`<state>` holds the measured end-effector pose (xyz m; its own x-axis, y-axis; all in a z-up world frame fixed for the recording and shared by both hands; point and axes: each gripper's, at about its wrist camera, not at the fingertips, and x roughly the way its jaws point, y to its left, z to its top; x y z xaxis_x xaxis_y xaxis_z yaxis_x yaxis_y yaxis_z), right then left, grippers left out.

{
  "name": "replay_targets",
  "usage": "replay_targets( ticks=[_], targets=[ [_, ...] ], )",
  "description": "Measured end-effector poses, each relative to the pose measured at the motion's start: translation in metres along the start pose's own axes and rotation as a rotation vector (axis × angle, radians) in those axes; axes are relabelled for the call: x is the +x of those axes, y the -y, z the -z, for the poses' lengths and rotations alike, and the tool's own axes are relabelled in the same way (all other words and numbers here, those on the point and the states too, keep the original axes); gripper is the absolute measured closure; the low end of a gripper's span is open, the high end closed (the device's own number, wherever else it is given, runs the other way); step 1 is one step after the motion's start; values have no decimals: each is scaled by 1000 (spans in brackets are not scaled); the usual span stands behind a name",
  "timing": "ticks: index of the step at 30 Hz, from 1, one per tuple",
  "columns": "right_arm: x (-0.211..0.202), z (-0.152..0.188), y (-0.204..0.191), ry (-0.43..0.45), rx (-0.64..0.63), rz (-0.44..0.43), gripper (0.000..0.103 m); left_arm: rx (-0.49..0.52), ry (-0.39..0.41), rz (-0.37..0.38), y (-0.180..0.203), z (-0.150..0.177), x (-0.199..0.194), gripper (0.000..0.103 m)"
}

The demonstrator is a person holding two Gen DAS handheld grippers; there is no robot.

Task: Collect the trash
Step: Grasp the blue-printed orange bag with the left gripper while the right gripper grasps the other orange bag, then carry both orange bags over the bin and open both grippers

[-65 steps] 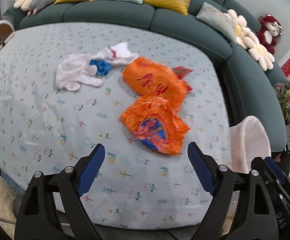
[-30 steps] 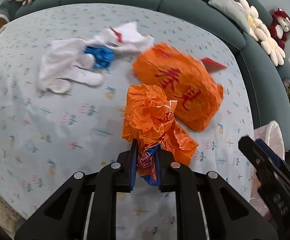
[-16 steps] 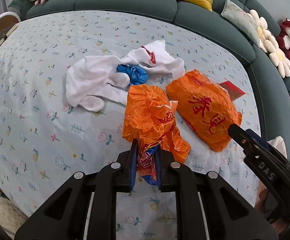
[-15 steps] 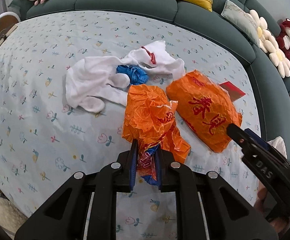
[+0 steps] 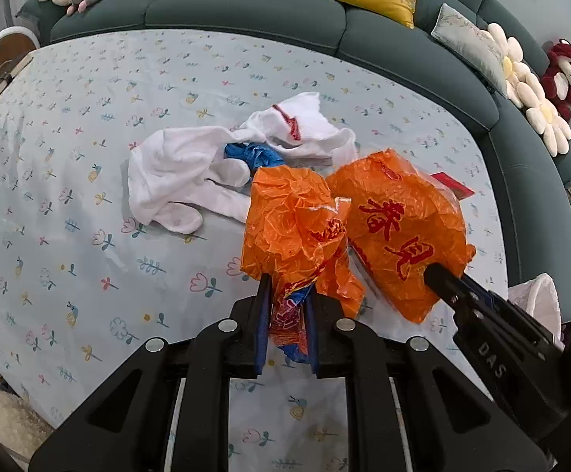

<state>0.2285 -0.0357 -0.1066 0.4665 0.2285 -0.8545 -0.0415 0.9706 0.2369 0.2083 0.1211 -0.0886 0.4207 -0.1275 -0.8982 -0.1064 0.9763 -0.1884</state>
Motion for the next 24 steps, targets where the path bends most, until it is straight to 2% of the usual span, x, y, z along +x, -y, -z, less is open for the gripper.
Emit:
replay_targets(
  ticks=[10,14,24],
  targets=[
    [-75,14,14,122,37,-11,89,45,50,48,30,13,-46,88],
    [-109,22,37,173,73,7,89,85,65,75,52,23,-63,88],
    [-179,59,103,264,153,111,89,226,64,184,136,58,-91,88]
  ],
)
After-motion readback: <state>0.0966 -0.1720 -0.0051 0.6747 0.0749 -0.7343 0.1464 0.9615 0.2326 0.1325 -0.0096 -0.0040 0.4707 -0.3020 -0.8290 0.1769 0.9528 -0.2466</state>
